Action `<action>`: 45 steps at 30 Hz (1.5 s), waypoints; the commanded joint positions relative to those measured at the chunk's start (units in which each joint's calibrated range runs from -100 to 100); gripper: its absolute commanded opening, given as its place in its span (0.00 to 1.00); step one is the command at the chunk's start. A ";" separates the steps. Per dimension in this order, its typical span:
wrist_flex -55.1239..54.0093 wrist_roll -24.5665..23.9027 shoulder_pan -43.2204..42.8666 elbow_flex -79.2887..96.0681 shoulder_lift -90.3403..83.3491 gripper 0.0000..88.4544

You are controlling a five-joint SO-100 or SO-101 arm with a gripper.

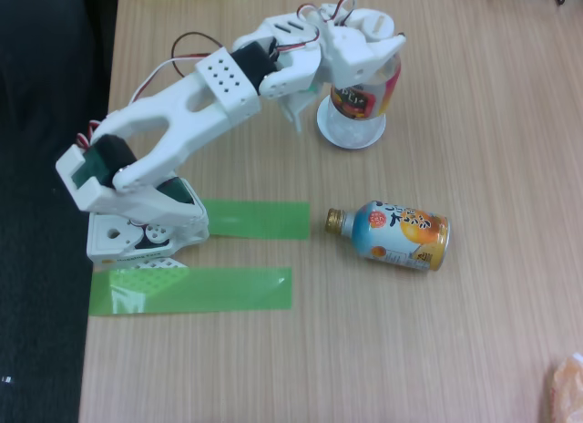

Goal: Pick up the plastic bottle and stand it up on the white place

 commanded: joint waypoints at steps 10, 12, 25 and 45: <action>-0.75 0.03 -3.11 2.77 -5.11 0.13; -0.75 0.03 -3.11 2.77 -5.11 0.13; -0.83 0.03 -2.45 2.23 -4.94 0.13; -3.24 0.03 -2.45 -3.03 -0.32 0.13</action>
